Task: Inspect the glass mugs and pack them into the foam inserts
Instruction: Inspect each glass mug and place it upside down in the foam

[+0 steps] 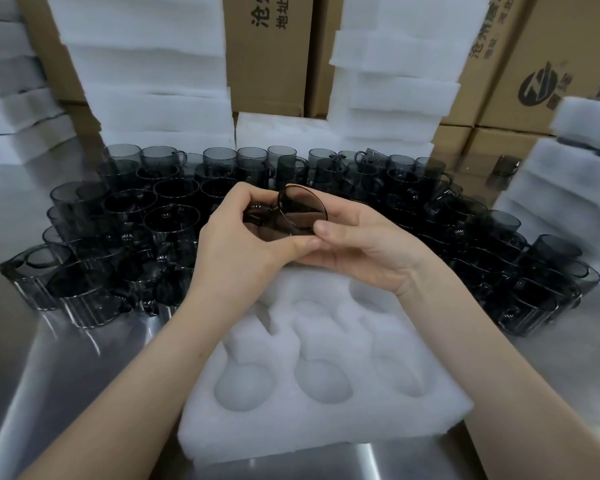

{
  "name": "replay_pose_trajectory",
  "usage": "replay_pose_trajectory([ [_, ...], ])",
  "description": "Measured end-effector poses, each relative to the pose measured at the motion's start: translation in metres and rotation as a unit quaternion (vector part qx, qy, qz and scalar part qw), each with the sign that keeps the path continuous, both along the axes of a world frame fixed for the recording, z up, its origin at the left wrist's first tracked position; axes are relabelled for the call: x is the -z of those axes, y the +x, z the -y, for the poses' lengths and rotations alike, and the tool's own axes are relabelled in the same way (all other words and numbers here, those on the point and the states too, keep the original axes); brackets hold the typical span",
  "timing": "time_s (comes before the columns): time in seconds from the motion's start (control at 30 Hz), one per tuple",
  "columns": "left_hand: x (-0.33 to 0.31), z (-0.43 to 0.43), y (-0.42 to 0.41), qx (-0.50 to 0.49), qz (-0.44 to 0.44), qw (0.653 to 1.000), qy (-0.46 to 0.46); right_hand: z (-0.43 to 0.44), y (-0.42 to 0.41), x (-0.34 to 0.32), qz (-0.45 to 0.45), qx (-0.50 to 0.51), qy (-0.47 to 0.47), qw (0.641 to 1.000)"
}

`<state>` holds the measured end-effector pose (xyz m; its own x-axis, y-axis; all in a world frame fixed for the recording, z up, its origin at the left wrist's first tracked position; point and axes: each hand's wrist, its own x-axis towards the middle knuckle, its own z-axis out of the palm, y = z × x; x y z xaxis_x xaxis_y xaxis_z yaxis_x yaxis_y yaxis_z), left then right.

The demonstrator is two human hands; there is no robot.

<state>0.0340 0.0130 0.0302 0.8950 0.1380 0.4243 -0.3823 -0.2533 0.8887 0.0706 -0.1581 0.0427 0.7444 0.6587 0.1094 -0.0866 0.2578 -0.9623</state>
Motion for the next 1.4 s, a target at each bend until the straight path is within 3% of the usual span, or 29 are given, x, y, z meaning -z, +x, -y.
replay_pose_trajectory([
  [0.2,0.003,0.000,0.000,0.003,0.017,0.998,0.064,-0.004,-0.002,0.002,0.059,0.097,-0.067,0.991],
  [0.37,0.003,0.005,-0.002,0.008,0.041,0.984,0.171,-0.011,-0.005,0.002,0.162,0.202,-0.172,0.951],
  [0.5,0.003,0.007,-0.003,-0.022,0.065,0.969,0.238,-0.014,-0.003,0.004,0.183,0.259,-0.164,0.934],
  [0.57,0.003,0.007,-0.005,-0.034,0.084,0.974,0.209,-0.015,-0.001,0.004,0.131,0.245,-0.122,0.953],
  [0.67,0.000,0.006,-0.007,-0.031,0.079,0.993,0.078,-0.011,0.002,0.001,0.051,0.184,-0.064,0.979],
  [0.77,0.002,0.002,-0.005,0.042,0.092,0.991,-0.083,-0.007,0.004,0.002,0.030,0.118,-0.036,0.992],
  [0.87,0.003,-0.002,-0.001,0.123,0.084,0.978,-0.146,-0.005,0.001,0.003,0.061,0.077,-0.029,0.995],
  [1.1,0.008,-0.004,0.003,0.140,0.039,0.986,-0.080,-0.003,0.000,0.003,0.137,0.122,-0.051,0.982],
  [1.33,0.006,-0.002,-0.002,0.122,0.034,0.988,0.088,-0.006,-0.001,0.004,0.158,0.189,-0.060,0.967],
  [1.4,0.007,0.000,-0.002,0.108,0.040,0.988,0.099,-0.008,0.000,0.005,0.166,0.219,-0.058,0.960],
])
